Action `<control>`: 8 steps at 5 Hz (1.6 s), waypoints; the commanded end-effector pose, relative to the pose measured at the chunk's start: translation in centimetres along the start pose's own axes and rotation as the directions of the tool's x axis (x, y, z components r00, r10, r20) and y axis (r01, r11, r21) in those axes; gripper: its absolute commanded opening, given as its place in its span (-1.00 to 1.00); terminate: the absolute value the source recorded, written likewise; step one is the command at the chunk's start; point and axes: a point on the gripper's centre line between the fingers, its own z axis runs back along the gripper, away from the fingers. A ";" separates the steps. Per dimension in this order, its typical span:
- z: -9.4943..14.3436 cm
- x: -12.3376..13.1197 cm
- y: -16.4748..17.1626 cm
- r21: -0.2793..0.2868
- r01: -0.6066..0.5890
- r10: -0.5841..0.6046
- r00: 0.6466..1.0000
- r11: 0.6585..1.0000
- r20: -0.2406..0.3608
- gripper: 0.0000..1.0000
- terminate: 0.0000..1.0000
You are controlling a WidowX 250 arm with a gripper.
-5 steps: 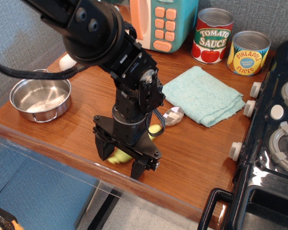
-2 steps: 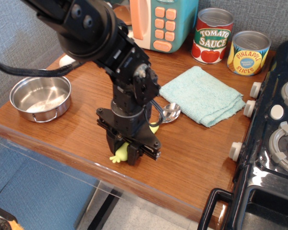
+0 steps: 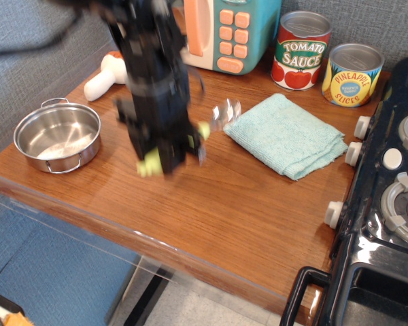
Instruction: Move spoon to the front of the microwave.
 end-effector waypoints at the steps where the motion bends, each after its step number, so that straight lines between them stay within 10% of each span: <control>1: -1.2 6.1 6.8 0.037 -0.137 0.138 0.990 0.990 -0.018 -1.00 -1.00; 4: -5.9 6.1 6.1 0.112 -0.042 0.057 0.989 0.993 -0.134 -1.00 -1.00; 5: -5.9 6.6 7.2 0.150 -0.046 0.058 0.995 0.988 -0.076 1.00 -1.00; 8: 0.9 6.4 7.9 0.075 -0.044 0.040 0.997 0.996 0.059 1.00 -1.00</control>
